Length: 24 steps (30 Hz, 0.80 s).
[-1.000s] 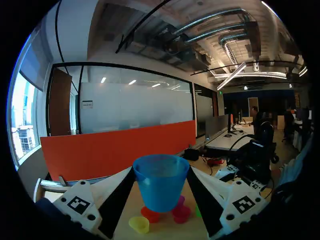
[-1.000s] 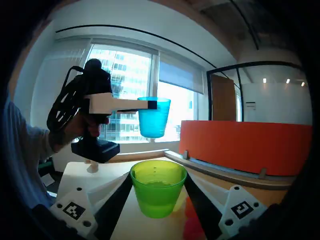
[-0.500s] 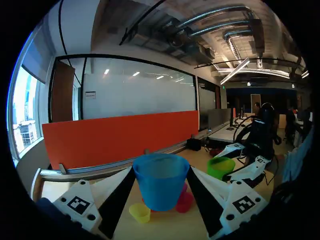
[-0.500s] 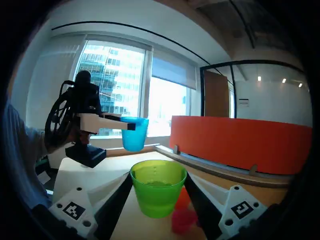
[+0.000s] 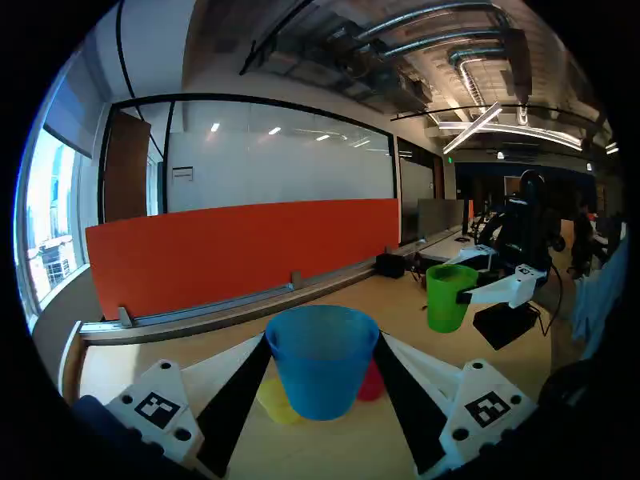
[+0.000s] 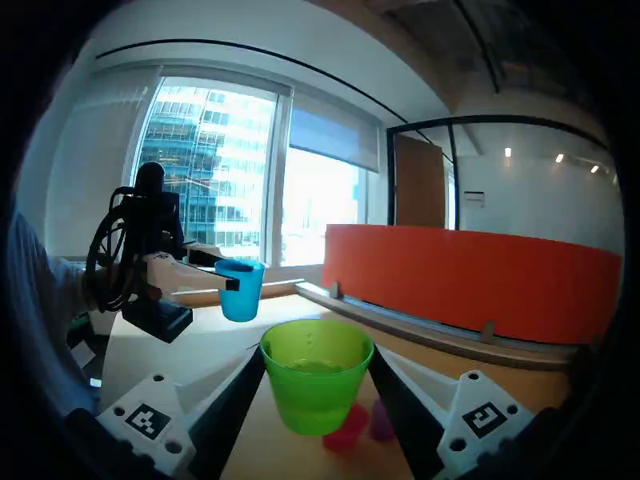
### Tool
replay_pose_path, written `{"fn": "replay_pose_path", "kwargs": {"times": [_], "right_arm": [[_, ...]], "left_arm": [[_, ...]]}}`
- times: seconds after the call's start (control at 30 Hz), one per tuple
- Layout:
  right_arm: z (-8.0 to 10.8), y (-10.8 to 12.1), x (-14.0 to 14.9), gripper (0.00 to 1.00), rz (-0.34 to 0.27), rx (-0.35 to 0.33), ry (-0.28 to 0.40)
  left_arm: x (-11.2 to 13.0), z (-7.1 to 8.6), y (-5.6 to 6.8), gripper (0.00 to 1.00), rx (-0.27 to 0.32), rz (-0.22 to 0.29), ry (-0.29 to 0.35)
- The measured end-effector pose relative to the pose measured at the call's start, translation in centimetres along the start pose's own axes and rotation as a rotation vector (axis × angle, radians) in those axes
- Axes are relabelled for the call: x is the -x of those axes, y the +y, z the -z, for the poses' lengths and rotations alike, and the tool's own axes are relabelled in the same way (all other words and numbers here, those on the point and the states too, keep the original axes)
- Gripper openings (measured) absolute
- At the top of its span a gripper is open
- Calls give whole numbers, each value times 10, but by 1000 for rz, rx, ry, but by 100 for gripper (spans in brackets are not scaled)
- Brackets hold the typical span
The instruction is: Pour water
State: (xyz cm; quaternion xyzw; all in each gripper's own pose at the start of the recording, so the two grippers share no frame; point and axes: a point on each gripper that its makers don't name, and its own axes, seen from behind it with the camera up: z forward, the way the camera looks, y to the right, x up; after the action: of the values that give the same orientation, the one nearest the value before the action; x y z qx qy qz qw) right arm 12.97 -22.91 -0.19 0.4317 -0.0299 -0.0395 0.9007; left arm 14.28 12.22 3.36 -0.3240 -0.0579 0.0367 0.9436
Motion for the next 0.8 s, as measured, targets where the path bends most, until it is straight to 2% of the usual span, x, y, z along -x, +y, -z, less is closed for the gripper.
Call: {"fn": "replay_pose_path", "kwargs": {"times": [0.4, 0.8], "right_arm": [[6, 4, 18, 91, -15, -32, -71], [12, 4, 55, 91, -15, -59, -187]], "left_arm": [[44, -4, 5, 88, 27, -10, -96], [90, -12, 17, 88, 58, -54, -213]]}}
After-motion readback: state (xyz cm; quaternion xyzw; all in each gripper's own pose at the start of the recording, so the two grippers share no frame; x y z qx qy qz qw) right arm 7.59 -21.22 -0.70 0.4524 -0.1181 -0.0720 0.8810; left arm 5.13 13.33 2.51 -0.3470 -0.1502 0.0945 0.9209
